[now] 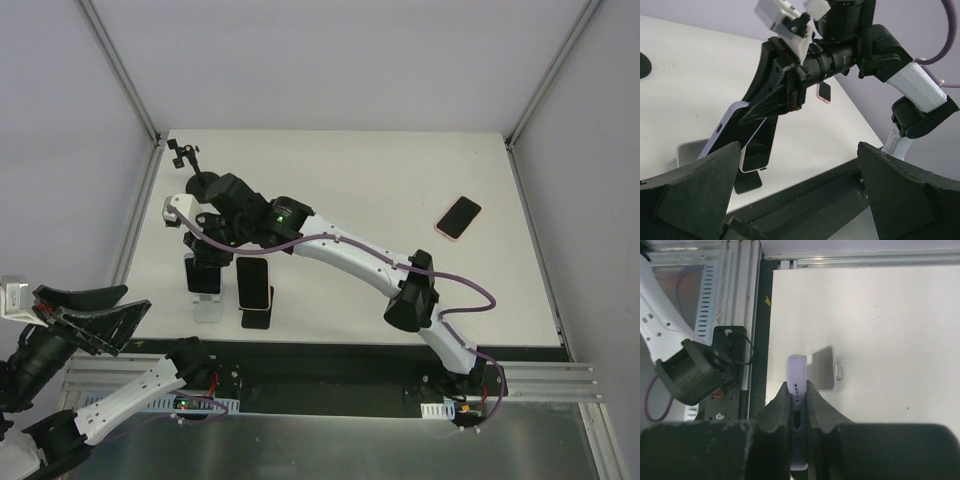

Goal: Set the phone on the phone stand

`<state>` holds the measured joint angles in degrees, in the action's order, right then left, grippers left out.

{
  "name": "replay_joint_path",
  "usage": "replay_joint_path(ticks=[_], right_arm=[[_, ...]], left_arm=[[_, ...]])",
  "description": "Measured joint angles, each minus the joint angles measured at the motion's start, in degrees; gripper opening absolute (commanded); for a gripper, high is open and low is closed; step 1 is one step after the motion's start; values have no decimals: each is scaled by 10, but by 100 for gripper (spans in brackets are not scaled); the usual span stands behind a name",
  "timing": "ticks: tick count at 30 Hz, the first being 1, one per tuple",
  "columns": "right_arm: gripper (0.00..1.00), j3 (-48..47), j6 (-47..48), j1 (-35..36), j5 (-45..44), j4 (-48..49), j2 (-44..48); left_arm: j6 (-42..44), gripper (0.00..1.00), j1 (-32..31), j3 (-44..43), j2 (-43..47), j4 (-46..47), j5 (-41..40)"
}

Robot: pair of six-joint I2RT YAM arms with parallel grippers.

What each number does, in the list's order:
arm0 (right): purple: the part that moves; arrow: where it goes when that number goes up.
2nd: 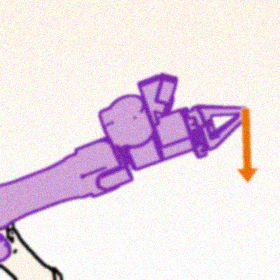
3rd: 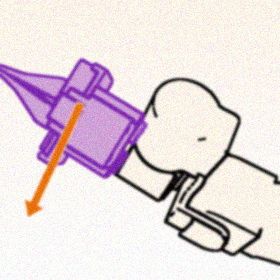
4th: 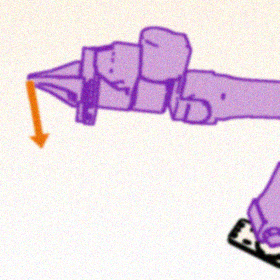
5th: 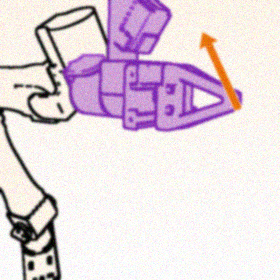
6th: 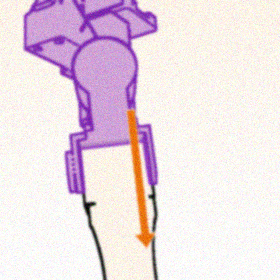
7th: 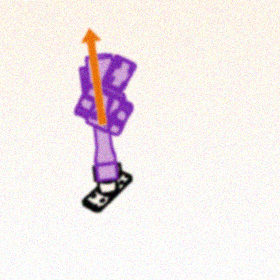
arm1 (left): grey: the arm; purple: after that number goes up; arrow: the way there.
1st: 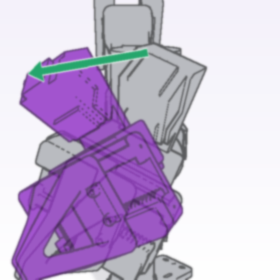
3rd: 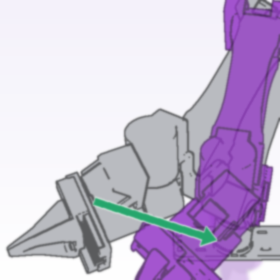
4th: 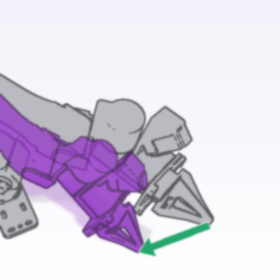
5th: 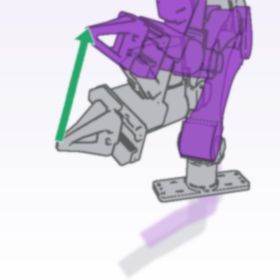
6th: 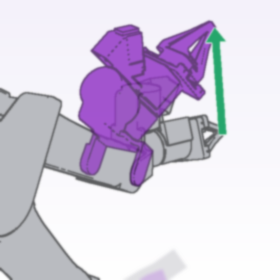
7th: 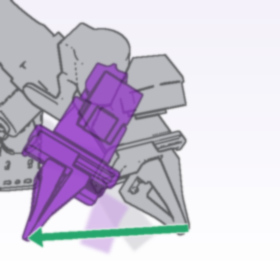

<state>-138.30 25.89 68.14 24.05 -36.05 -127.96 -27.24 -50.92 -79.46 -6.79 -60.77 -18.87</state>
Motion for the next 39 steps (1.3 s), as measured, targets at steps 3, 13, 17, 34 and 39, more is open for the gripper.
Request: replay_joint_path(ticks=[3, 13, 17, 34, 39], right_arm=[[0, -7, 15, 8, -12, 16, -24], [1, -10, 68, 18, -24, 29, -68], [0, -10, 85, 18, -23, 32, -68], [0, -10, 98, 22, -5, 37, -87], [0, -10, 106, 25, -4, 38, -95]], left_arm=[[0, 99, 0, 2, -4, 0, 9], [7, 99, 0, 21, -44, 4, 21], [10, 99, 0, 28, -52, 6, 24], [23, 99, 0, 32, -56, 19, 24], [30, 99, 0, 32, -56, 19, 24]])
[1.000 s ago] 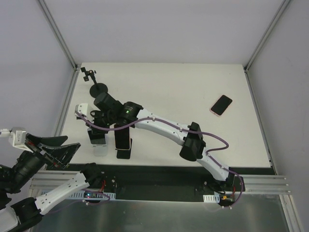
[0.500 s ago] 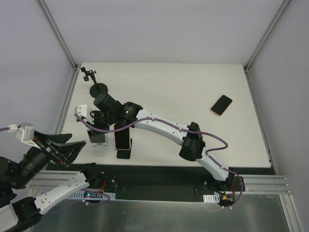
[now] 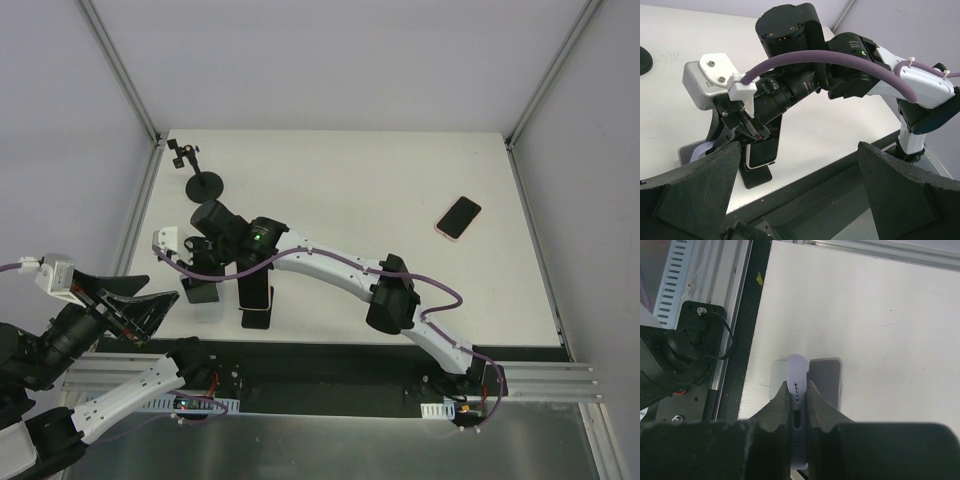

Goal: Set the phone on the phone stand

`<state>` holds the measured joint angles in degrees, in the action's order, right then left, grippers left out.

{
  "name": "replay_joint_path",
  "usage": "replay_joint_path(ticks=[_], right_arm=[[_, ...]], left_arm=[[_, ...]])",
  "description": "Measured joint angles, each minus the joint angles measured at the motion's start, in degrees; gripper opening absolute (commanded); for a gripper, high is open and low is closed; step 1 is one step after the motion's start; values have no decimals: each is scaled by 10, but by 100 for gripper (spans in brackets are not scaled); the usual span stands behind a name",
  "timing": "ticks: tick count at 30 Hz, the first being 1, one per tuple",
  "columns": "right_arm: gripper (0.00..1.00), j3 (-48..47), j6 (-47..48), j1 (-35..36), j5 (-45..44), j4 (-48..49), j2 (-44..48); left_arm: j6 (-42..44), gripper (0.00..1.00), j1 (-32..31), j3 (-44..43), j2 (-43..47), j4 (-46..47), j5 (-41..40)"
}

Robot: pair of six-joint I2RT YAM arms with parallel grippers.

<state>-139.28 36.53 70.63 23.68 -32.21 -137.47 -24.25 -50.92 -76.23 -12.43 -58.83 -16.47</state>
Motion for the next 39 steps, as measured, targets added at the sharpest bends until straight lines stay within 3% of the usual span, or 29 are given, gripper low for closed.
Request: replay_joint_path(ticks=[3, 4, 7, 11, 25, 31, 39], right_arm=[[16, 0, 4, 0, -1, 0, 0], [31, 0, 4, 1, -1, 0, 0], [58, 0, 6, 1, -4, 4, -1], [81, 0, 7, 1, -13, 18, -5], [100, -13, -50, -28, -7, 87, -20], [97, -9, -129, -25, -69, 110, -16], [96, 95, -241, -31, -91, 121, 134]], left_arm=[[3, 99, 0, 0, -3, 0, 0], [4, 99, 0, 0, -4, 0, 0], [7, 99, 0, 0, -6, 1, 0], [9, 99, 0, 0, -7, 1, 0], [9, 99, 0, 0, -7, 4, 0], [5, 99, 0, 7, -8, 11, -2], [-40, 99, 0, 10, -26, -7, -61]])
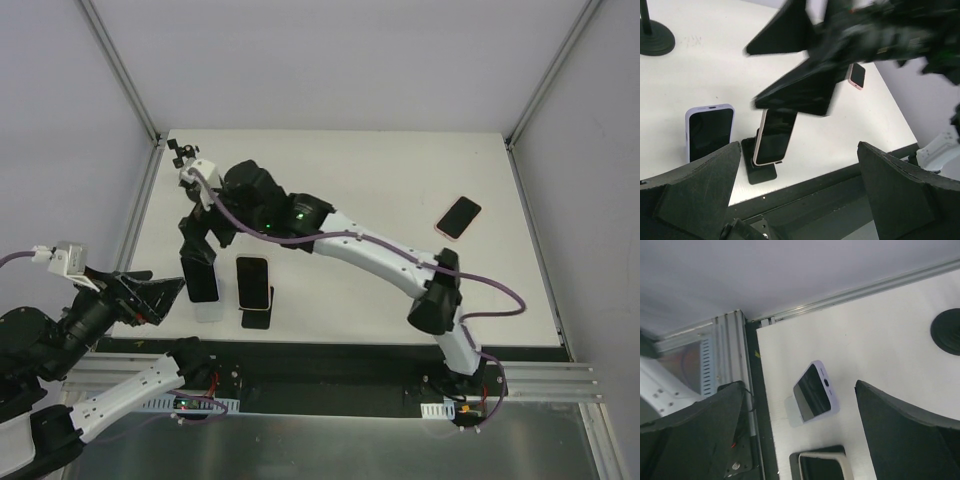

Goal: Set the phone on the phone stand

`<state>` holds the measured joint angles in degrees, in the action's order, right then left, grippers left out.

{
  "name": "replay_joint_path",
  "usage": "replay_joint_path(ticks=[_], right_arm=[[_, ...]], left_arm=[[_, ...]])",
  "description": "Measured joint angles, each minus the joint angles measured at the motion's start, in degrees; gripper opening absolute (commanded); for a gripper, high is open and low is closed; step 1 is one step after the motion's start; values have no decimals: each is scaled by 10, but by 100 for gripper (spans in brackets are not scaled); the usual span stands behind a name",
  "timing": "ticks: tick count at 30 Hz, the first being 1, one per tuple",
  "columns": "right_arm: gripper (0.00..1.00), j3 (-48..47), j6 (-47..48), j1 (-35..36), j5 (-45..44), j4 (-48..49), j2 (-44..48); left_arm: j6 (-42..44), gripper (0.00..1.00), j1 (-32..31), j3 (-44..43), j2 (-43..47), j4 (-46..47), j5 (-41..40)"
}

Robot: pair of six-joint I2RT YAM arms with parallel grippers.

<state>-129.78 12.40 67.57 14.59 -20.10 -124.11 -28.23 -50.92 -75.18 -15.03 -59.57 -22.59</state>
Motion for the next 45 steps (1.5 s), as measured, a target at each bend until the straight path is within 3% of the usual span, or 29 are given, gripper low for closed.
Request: replay_joint_path(ticks=[4, 7, 13, 16, 18, 23, 28, 32, 37, 45], right_arm=[[97, 105, -29, -8, -34, 4, 146], [97, 240, -40, -13, -91, 15, 280], [97, 485, -63, -14, -239, -4, 467], [97, 610, -74, -14, -298, -23, 548], [97, 667, -78, -15, -323, -34, 594], [97, 763, -78, -19, -362, -51, 713], [97, 798, -71, -26, -370, -48, 775], [97, 822, -63, -28, -370, -40, 795], [97, 845, -50, -33, -366, -26, 808], [97, 857, -28, -42, -367, -15, 810]], left_arm=[[-18, 99, 0, 0, -37, -4, -5], [-26, 99, 0, -2, -97, -4, -7], [-42, 99, 0, -25, -284, -1, -63], [-18, 99, 21, -94, -411, 3, -78], [1, 99, 71, -156, -493, 8, -52], [20, 99, 272, -256, -662, 59, 39], [-28, 99, 486, -250, -712, 137, 210], [-107, 99, 635, -186, -720, 246, 324], [-160, 99, 697, -120, -748, 335, 404], [-162, 98, 724, -89, -831, 461, 473]])
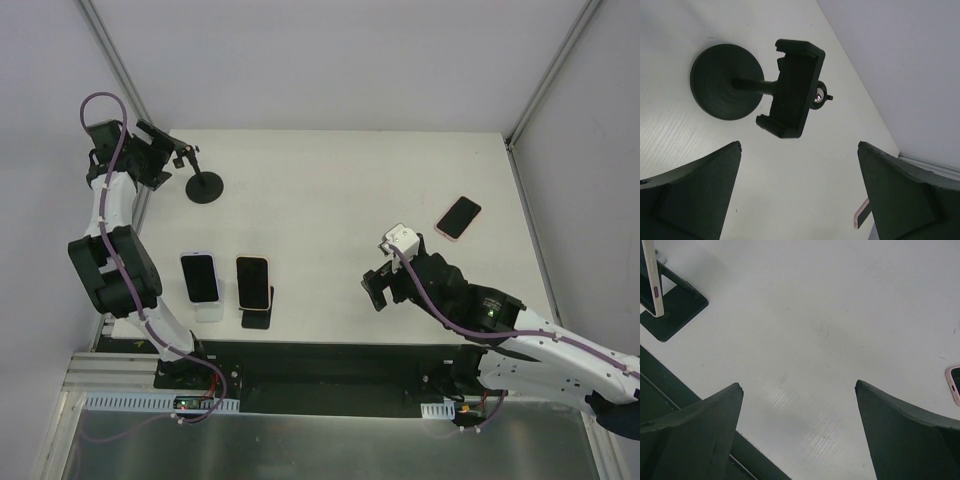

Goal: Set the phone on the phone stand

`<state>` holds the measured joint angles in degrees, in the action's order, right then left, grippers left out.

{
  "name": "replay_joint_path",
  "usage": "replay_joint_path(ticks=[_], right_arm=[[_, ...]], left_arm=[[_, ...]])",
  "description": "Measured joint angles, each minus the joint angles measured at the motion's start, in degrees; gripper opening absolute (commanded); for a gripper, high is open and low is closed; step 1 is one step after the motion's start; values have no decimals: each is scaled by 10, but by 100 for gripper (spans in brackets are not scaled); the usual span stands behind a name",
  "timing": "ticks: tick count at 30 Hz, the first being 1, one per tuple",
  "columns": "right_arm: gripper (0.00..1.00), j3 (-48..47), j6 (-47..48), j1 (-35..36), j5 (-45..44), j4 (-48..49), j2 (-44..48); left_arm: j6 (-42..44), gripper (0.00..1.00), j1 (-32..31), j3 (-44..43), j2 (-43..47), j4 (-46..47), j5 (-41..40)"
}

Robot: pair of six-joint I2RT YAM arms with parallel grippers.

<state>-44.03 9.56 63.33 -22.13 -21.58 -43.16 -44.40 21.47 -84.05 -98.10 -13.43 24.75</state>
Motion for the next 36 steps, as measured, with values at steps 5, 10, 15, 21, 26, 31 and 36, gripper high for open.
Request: replay_joint_path(ticks=[5, 10, 15, 21, 26, 31, 36], right_arm=[[97, 0, 2, 0, -1, 3, 0], [97, 0, 1, 0, -2, 3, 0], [97, 0, 1, 0, -2, 3, 0], [97, 0, -2, 0, -1, 3, 0], [97, 0, -22, 0, -1, -6, 2], [97, 0, -43, -1, 5, -16, 16], [97, -12, -62, -1, 7, -32, 15]], left_arm=[[18, 89, 0, -1, -44, 49, 21], [12, 80, 4, 1, -90, 127, 62], [-5, 62, 6, 12, -105, 193, 90], [-47, 22, 7, 36, -106, 252, 124], [-81, 0, 4, 64, -104, 296, 142], [-116, 0, -36, 82, -92, 303, 141], [-125, 0, -146, 95, -39, 250, 108]])
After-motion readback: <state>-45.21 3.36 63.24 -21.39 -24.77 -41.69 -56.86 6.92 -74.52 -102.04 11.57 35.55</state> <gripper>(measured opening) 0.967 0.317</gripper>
